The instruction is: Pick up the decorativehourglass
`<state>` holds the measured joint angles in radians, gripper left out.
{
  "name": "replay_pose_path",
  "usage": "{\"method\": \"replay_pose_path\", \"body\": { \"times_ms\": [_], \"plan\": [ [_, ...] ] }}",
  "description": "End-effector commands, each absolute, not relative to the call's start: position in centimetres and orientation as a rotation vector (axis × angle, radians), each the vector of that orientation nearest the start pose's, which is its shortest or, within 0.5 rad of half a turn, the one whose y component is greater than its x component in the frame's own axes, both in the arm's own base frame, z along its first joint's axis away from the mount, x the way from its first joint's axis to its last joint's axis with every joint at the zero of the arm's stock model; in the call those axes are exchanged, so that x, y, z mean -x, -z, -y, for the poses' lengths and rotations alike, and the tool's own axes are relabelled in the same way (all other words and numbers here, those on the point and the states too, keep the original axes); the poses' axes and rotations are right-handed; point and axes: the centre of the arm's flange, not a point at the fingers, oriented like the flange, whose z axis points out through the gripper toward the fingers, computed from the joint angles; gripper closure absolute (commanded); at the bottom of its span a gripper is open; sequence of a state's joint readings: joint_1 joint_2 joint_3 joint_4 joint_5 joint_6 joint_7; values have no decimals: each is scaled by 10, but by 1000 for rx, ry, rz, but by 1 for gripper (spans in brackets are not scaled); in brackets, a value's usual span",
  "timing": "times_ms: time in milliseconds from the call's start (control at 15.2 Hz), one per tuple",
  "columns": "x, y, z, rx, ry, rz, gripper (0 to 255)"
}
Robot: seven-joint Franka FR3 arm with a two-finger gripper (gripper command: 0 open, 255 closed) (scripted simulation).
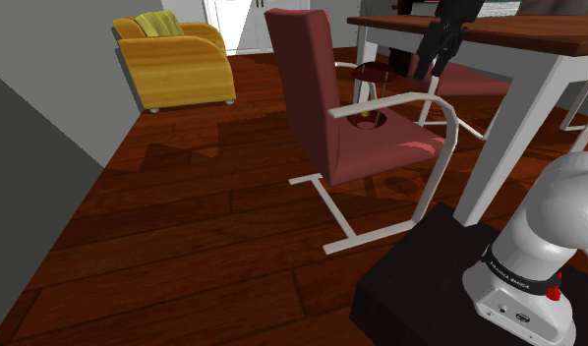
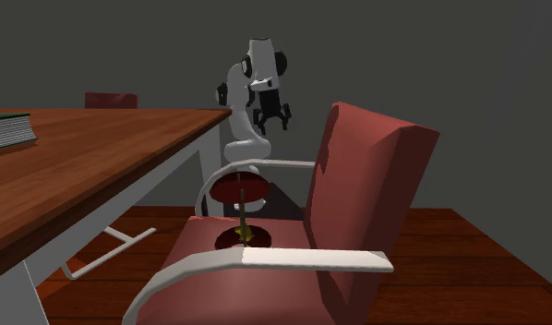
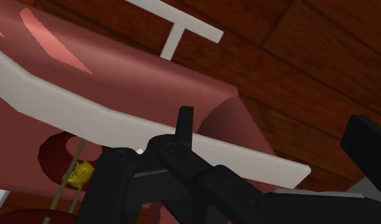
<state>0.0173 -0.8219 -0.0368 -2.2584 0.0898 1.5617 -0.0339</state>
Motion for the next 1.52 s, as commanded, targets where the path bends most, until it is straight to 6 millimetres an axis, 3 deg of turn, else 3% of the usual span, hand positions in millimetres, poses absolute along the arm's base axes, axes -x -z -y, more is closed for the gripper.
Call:
{"method": "replay_pose_path", "body": {
  "times_ms": [0,792,1452],
  "plan": [
    [-295,-647,1,3021,193,47,0],
    [-446,-583,44,3266,-414,764,0],
    [-559,-500,57,3208,-1009,1440,0]
  ]
}}
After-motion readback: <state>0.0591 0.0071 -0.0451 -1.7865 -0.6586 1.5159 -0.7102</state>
